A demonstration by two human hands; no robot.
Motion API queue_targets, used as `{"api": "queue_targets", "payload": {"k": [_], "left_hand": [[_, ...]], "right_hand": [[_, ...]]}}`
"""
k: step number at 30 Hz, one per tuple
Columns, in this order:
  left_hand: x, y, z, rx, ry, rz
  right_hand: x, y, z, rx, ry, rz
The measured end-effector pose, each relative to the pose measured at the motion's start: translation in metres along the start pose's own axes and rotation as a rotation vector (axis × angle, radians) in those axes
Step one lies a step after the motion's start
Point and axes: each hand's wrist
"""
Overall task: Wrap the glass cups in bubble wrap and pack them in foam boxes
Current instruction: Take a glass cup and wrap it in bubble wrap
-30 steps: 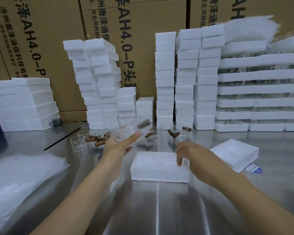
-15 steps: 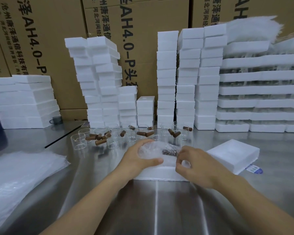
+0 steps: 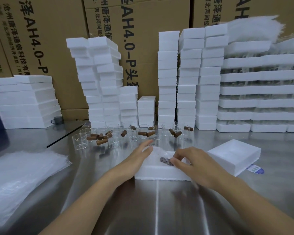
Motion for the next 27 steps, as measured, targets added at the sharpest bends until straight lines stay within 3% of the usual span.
{"api": "queue_targets", "payload": {"k": [3, 8, 15, 20, 27], "left_hand": [[-0.004, 0.003, -0.007, 0.075, -0.07, -0.118], [0.03, 0.001, -0.008, -0.073, 0.008, -0.403], [0.029, -0.002, -0.006, -0.115, 0.184, -0.272], [0.037, 0.001, -0.006, -0.154, 0.18, -0.429], [0.037, -0.003, -0.007, -0.117, 0.313, -0.253]], "right_hand": [[-0.003, -0.001, -0.002, -0.02, 0.006, 0.001], [-0.005, 0.001, -0.003, -0.039, 0.0, 0.011], [-0.004, -0.001, -0.001, -0.051, 0.01, -0.006], [-0.006, 0.001, -0.001, -0.075, 0.024, -0.001], [-0.008, 0.0, -0.002, -0.094, 0.048, 0.007]]}}
Point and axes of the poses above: each hand's wrist, its own y-axis towards the middle knuckle, its own x-axis out of the back of the hand, z = x × y, and after that the axes turned 14 degrees about -z, right-handed
